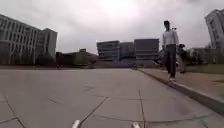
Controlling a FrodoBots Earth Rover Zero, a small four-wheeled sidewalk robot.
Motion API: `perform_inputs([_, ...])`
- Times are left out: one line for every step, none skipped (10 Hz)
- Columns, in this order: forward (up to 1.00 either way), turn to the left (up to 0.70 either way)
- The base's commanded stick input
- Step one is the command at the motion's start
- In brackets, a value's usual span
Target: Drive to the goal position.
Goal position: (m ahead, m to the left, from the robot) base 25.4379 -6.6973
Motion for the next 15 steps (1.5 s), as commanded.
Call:
perform_inputs([0.85, 0.00])
perform_inputs([0.85, 0.00])
perform_inputs([0.85, 0.00])
perform_inputs([0.85, 0.00])
perform_inputs([0.85, 0.00])
perform_inputs([0.85, 0.00])
perform_inputs([0.85, 0.00])
perform_inputs([0.85, 0.00])
perform_inputs([0.85, 0.00])
perform_inputs([0.85, 0.00])
perform_inputs([0.85, 0.00])
perform_inputs([0.85, 0.00])
perform_inputs([0.85, 0.00])
perform_inputs([0.85, 0.00])
perform_inputs([0.85, 0.00])
